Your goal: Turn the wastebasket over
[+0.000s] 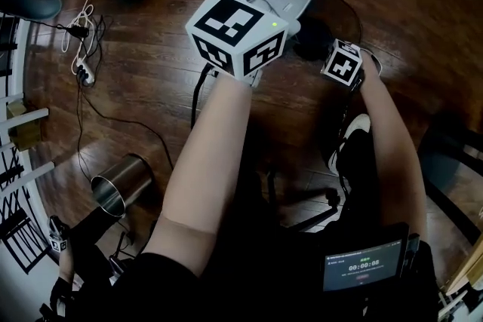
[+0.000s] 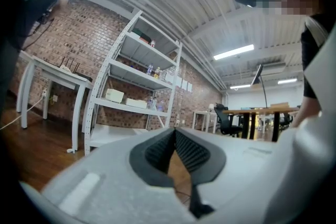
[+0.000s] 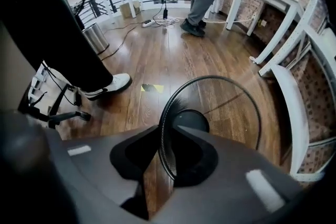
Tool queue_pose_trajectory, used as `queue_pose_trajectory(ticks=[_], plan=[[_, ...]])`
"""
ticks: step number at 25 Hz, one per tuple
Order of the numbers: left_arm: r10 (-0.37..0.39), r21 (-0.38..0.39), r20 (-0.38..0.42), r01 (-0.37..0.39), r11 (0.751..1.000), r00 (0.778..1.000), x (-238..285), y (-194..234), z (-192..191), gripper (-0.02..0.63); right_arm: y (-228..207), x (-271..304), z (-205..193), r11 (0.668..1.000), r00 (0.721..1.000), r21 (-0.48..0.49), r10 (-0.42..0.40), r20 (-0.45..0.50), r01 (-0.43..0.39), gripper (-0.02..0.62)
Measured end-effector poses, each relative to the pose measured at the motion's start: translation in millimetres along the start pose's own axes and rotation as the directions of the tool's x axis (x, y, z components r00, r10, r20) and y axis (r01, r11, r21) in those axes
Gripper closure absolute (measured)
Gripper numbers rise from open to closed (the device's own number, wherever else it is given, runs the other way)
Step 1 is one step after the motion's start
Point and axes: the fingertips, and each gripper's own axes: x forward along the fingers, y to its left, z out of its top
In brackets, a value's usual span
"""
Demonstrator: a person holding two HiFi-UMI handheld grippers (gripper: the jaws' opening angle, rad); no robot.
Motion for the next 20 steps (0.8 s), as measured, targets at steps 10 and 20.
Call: queue_pose_trajectory(ticks=[10, 20], plan=[[-0.038, 0.069, -0.067, 0.043, 0.997, 0.997, 6.0, -33.2, -11.8, 0.604, -34.8, -260.3, 59.7, 0.902, 0.605, 0.432, -0.34, 0.72, -0.007, 0.584], [-0.057, 0.108, -0.113, 0.07, 0.992, 0.992, -14.6, -80.1, -36.2, 0.604, -17.8, -333.2, 36.0, 0.813, 0.244, 0.582, -0.564, 0.789, -0.001, 0.585]])
